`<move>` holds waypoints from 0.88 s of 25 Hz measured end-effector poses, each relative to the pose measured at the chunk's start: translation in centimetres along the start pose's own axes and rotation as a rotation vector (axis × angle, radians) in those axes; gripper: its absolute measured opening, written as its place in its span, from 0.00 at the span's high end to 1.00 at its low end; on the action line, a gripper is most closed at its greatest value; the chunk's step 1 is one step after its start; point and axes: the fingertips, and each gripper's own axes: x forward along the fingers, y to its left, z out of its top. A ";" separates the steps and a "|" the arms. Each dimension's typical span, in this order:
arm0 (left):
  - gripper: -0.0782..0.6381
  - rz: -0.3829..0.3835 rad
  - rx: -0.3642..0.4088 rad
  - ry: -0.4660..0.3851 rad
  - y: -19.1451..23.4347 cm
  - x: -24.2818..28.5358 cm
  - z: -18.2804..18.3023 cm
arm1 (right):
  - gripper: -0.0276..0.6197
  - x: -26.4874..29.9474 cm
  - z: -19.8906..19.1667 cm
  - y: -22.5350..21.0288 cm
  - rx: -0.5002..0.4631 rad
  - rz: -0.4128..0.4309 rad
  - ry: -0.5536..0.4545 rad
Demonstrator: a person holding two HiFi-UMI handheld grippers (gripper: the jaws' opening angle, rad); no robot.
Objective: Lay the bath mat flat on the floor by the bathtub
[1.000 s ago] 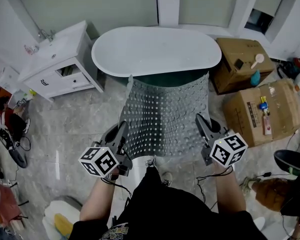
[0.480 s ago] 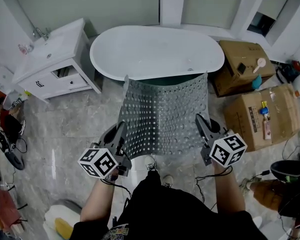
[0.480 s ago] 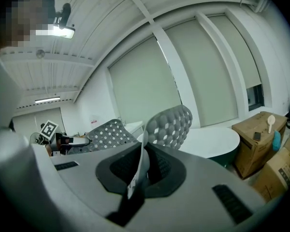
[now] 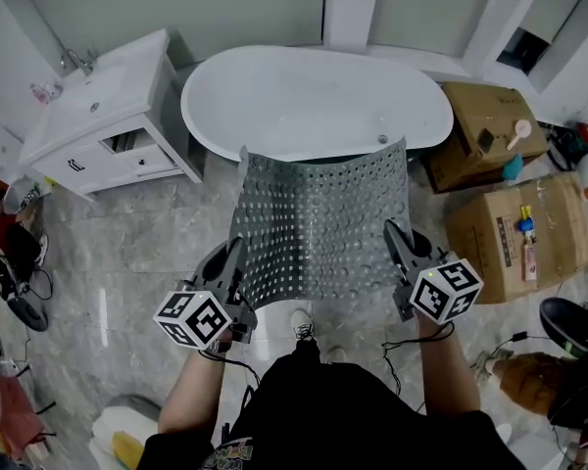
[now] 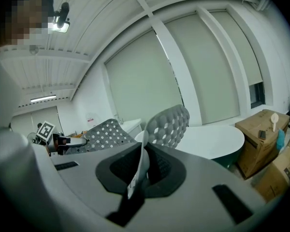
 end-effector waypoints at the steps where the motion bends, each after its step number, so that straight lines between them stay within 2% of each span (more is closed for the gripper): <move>1: 0.85 0.003 0.001 -0.001 0.6 0.1 0.2 | 0.91 0.6 0.0 0.2 -0.002 -0.001 0.002; 6: 0.85 0.012 -0.002 -0.024 3.1 0.4 1.7 | 0.91 3.1 0.7 1.1 -0.028 -0.004 0.003; 13: 0.85 0.020 0.019 -0.039 4.4 0.7 3.8 | 0.91 5.1 1.8 1.0 -0.037 -0.013 0.001; 22: 0.85 0.038 0.060 -0.054 3.2 3.5 3.7 | 0.91 5.5 2.0 -3.2 -0.054 -0.030 -0.001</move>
